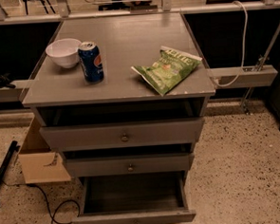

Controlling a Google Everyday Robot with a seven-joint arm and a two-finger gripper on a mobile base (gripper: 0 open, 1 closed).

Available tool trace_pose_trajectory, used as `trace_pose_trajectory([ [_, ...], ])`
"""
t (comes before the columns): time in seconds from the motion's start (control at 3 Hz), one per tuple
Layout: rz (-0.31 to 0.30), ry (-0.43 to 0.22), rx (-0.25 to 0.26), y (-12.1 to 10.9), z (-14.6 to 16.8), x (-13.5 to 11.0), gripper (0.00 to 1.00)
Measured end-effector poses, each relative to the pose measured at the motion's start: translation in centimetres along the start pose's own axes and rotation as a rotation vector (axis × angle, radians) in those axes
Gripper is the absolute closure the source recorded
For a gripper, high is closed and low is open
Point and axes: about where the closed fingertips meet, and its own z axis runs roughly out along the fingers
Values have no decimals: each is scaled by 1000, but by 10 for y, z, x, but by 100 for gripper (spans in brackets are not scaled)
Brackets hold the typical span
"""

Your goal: Close bottom drawer

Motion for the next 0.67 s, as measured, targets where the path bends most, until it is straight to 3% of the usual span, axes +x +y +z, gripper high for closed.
trace_pose_trajectory([
  [0.33, 17, 19, 9, -5, 8, 11, 100],
  [0.67, 29, 52, 27, -12, 37, 15, 100],
])
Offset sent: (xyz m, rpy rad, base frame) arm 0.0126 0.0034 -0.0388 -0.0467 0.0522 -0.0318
